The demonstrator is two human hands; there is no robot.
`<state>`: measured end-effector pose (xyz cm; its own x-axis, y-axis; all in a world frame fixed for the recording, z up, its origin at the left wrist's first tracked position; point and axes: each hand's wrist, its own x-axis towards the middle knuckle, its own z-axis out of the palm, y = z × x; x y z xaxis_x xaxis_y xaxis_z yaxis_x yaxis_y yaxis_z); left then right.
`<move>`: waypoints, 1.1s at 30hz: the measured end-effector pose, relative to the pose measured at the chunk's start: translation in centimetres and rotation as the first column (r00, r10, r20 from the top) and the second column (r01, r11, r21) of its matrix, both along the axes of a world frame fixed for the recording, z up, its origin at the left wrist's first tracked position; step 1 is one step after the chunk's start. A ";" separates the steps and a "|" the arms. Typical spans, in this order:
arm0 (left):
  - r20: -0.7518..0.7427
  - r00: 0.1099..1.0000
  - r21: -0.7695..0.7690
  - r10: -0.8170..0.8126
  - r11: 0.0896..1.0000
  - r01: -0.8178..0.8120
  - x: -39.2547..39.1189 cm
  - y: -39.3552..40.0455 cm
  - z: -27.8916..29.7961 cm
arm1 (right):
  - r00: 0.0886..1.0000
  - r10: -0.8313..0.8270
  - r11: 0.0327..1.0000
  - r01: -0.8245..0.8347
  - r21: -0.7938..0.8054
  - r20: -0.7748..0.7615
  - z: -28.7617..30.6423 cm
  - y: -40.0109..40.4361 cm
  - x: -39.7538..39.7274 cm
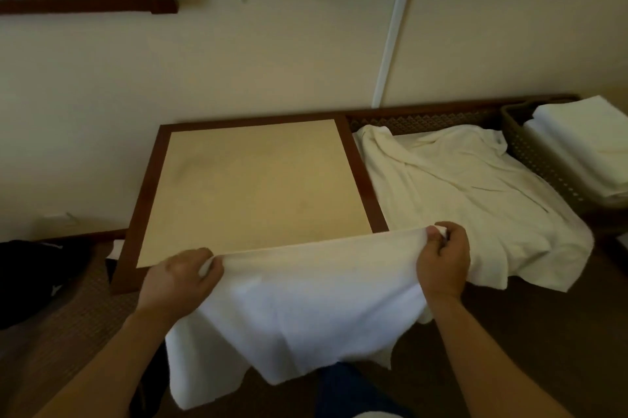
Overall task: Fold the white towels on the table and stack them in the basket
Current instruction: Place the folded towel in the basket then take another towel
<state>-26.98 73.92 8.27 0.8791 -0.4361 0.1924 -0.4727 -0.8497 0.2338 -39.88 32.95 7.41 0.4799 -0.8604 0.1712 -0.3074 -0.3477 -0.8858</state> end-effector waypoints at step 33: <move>-0.359 0.899 0.320 0.250 0.938 -0.133 54.4 -16.1 -6.3 | 0.828 -0.012 0.973 -0.120 -0.199 -0.561 -10.3 -17.7 54.8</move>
